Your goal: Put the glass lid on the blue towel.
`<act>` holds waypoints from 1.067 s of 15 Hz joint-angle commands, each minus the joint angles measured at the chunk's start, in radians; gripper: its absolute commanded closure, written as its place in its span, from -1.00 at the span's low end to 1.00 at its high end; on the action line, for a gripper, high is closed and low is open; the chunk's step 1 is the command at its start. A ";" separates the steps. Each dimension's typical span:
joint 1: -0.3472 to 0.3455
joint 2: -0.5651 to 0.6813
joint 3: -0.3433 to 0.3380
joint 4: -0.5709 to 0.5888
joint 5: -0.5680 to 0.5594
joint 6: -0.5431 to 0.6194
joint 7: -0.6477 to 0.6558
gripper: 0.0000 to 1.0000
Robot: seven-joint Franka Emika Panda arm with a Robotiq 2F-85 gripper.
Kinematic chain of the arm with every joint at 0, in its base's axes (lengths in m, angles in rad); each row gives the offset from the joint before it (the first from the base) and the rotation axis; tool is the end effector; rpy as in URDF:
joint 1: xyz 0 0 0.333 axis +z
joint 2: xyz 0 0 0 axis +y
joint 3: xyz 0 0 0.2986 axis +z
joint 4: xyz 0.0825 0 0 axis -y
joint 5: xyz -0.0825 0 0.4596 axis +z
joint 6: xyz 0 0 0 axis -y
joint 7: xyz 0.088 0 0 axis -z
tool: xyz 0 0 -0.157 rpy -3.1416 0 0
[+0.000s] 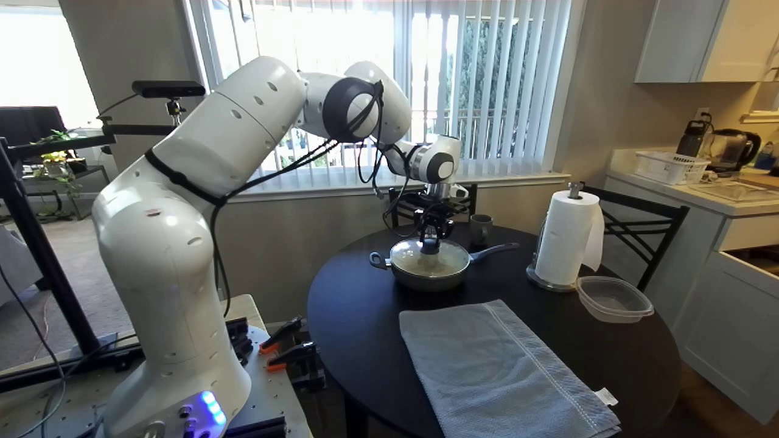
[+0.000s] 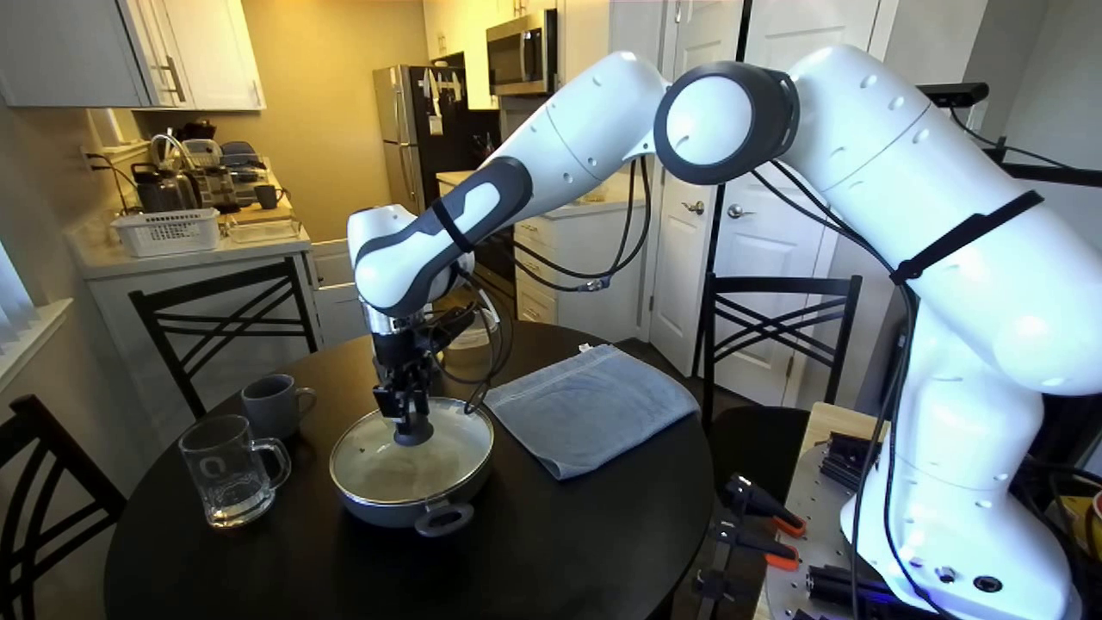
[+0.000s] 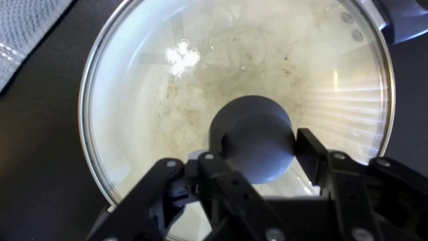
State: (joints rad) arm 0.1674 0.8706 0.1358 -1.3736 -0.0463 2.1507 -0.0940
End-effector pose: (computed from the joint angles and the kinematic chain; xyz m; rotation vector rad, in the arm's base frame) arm 0.7359 0.2152 0.0802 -3.0238 -0.5830 0.1425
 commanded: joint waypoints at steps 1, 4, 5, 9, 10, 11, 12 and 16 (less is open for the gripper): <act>-0.024 0.014 0.019 0.022 0.029 -0.031 -0.052 -0.73; -0.028 0.022 0.021 0.028 0.027 -0.036 -0.060 -0.09; -0.028 0.023 0.021 0.030 0.026 -0.038 -0.066 -0.17; -0.027 0.034 0.024 0.047 0.027 -0.047 -0.077 0.26; -0.026 0.036 0.025 0.051 0.027 -0.052 -0.078 0.35; -0.025 0.039 0.026 0.057 0.026 -0.056 -0.081 0.35; -0.025 0.044 0.025 0.064 0.025 -0.061 -0.082 0.35; -0.017 0.025 0.020 0.062 0.023 -0.088 -0.062 0.35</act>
State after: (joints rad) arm 0.1559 0.9064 0.1476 -1.3267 -0.0416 2.1071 -0.1291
